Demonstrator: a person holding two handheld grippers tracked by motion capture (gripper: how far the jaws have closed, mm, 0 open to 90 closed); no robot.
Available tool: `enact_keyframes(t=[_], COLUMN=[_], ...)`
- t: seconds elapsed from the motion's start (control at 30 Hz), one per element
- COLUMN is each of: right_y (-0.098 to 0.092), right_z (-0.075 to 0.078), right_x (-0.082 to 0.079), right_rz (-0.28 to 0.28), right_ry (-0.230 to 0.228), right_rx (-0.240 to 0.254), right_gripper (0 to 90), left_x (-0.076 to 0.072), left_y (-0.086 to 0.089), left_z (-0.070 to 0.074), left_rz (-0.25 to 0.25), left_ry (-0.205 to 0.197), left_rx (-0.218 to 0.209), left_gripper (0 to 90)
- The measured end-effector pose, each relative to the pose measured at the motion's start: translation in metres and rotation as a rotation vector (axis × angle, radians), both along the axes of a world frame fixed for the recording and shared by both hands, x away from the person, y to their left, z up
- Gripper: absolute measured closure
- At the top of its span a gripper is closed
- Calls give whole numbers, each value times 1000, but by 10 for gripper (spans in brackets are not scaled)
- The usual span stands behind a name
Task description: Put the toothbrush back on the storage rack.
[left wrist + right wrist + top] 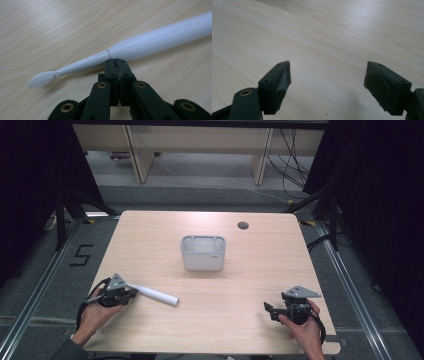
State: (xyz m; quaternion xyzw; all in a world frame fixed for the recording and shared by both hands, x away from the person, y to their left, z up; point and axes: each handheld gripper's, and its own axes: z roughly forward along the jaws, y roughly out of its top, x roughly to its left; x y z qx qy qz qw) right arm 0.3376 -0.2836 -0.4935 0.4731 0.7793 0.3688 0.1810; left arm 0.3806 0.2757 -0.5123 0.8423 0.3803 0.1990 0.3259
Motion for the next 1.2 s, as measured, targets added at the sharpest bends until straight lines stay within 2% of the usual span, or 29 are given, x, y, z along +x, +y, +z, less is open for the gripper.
enact_keyframes(t=[0.07,0.1,0.13,0.17,0.2,0.3,0.4,0.6,0.63,0.67,0.7,0.8,0.83,1.03,1.07,1.17,1.2], right_y=[1,-1,-1,-1,-1,-2,-2,-1,-1,-1,-1,-1,-2,-2,0,0,-2], right_z=[0,0,0,0,0,-1,-1,-1,-2,-2,-1,-1,-2,-2,-1,-2,-2], right_x=[-1,0,0,0,0,1,1,1,1,1,1,1,2,2,0,0,1], right_rz=[-8,8,8,2,5,10,5,2,4,4,-2,-4,8,9,-11,-11,1], right_ry=[8,-12,-12,-12,-9,-13,-19,5,1,1,9,12,-13,-13,21,17,-3], right_rx=[9,-13,-13,-18,-14,-23,-19,1,-1,-1,0,3,-13,-15,8,2,-18], right_gripper=[219,219,219,219,220,219,219,219,219,219,219,219,219,219,219,219,219], left_x=[4,6,8,10,10,17,22,32,35,36,36,39,40,44,44,45,45], left_y=[-1,-2,-1,-2,-3,-5,-8,-14,-16,-17,-19,-24,-25,-32,-33,-34,-35], left_z=[0,0,2,1,2,3,3,5,4,6,5,4,4,3,2,3,3], left_rz=[4,4,-3,2,7,7,7,-8,-9,-17,-7,-20,-20,-32,-31,-35,-39], left_ry=[-1,-2,-4,-16,-4,-17,-3,3,-15,-1,2,-2,-2,7,8,8,7], left_rx=[-1,6,26,17,9,22,16,41,33,45,34,43,41,51,48,48,44], left_gripper=[880,881,881,880,879,879,879,877,877,877,876,874,873,868,866,860,858])
